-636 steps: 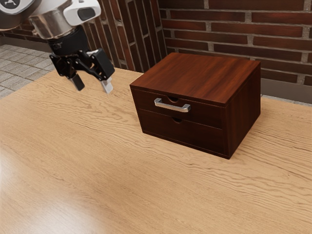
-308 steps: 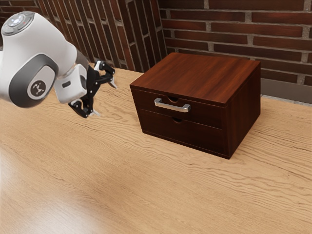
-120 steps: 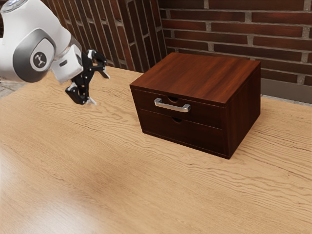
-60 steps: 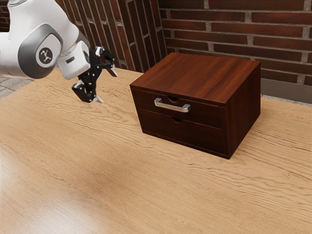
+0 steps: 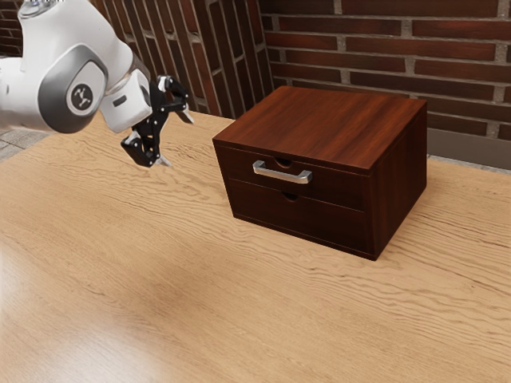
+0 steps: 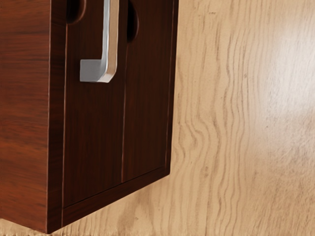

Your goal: Pull the drawer handle with one arm to open the drawer

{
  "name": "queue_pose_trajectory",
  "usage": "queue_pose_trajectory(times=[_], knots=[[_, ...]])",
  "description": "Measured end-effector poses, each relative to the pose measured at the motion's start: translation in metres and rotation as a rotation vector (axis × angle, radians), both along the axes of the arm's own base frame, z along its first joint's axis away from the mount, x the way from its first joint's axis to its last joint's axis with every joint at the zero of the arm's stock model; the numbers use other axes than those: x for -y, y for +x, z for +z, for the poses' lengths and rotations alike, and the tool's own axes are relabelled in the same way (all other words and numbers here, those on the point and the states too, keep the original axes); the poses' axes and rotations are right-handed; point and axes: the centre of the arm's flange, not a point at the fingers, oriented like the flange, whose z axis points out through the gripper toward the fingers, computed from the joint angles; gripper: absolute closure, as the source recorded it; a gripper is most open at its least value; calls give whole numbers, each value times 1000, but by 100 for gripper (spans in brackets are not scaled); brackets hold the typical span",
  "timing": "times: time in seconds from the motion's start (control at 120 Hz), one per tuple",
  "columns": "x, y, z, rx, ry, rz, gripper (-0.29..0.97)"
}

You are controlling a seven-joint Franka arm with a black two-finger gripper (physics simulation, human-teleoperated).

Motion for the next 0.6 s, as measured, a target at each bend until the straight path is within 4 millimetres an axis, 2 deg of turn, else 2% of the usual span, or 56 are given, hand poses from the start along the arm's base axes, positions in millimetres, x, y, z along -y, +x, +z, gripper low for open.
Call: queue_pose_trajectory(times=[0.183, 0.483, 0.6], knots=[[8, 8, -5, 14, 6, -15, 1], [35, 20, -11, 35, -1, -58, 17], [46, 23, -20, 23, -3, -78, 21]])
